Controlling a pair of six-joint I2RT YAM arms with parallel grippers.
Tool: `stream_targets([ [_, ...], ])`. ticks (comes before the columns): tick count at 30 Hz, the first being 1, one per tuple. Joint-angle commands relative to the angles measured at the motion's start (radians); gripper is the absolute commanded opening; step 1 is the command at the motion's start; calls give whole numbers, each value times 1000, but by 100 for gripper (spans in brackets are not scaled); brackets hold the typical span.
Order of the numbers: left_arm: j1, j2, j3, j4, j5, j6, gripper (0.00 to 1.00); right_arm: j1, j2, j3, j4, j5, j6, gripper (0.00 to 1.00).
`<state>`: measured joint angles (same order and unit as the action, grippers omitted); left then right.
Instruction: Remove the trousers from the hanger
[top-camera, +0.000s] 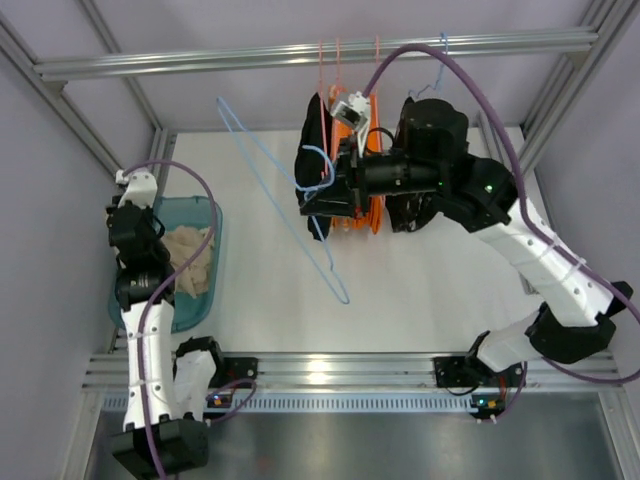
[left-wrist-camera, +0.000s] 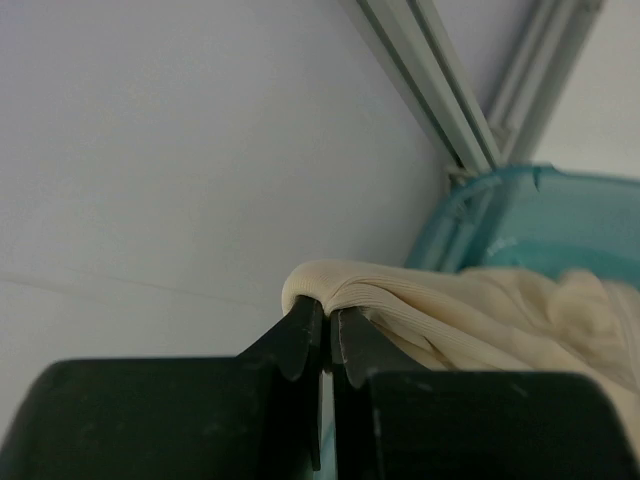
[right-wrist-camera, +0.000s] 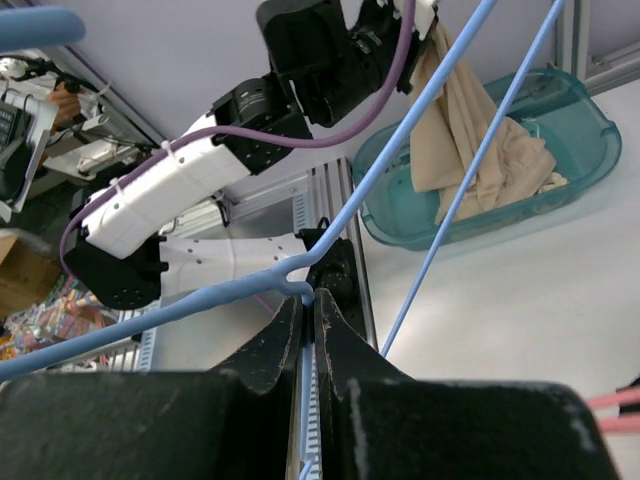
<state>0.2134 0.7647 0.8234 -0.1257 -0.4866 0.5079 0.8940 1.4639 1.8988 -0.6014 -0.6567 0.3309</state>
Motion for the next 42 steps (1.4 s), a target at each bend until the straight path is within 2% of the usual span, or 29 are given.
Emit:
stream_targets([
  [1, 58, -64, -35, -184, 230, -107, 0, -17, -117, 7, -52, 5, -75, 0],
  [4, 57, -94, -75, -308, 390, -109, 10, -32, -183, -24, -69, 32, -104, 0],
  [5, 57, -93, -85, -327, 405, -121, 20, -36, -198, -27, -80, 35, -116, 0],
  [7, 57, -70, -90, -379, 433, -134, 30, -67, -240, -33, -86, 42, -119, 0],
  [9, 57, -30, -83, -423, 437, -153, 44, -119, -278, -33, -109, 37, -128, 0],
  [11, 57, -5, -66, -454, 457, -173, 48, -151, -301, -32, -132, 35, -141, 0],
  [12, 57, 17, -32, -472, 474, -189, 61, -173, -324, -32, -155, 38, -144, 0],
  [14, 57, 36, 8, -541, 577, -222, 75, -188, -347, -32, -167, 40, -142, 0],
  [15, 58, 38, 28, -552, 610, -215, 92, -214, -376, -36, -170, 42, -141, 0],
  [16, 57, 33, 64, -561, 637, -235, 96, -228, -392, -37, -170, 43, -141, 0],
  [21, 57, 2, 184, -627, 789, -250, 98, -358, -525, -52, -219, 58, -147, 0],
  [25, 55, -1, 281, -675, 896, -191, 98, -449, -657, -145, -316, 127, -188, 0],
  [33, 57, 30, 411, -684, 984, -223, 98, -653, -895, -287, -439, 416, -205, 0],
  [39, 55, 45, 456, -684, 1037, -238, 98, -742, -938, -374, -523, 443, -210, 0],
  [42, 57, 45, 491, -683, 1141, -233, 97, -744, -887, -415, -551, 471, -211, 0],
])
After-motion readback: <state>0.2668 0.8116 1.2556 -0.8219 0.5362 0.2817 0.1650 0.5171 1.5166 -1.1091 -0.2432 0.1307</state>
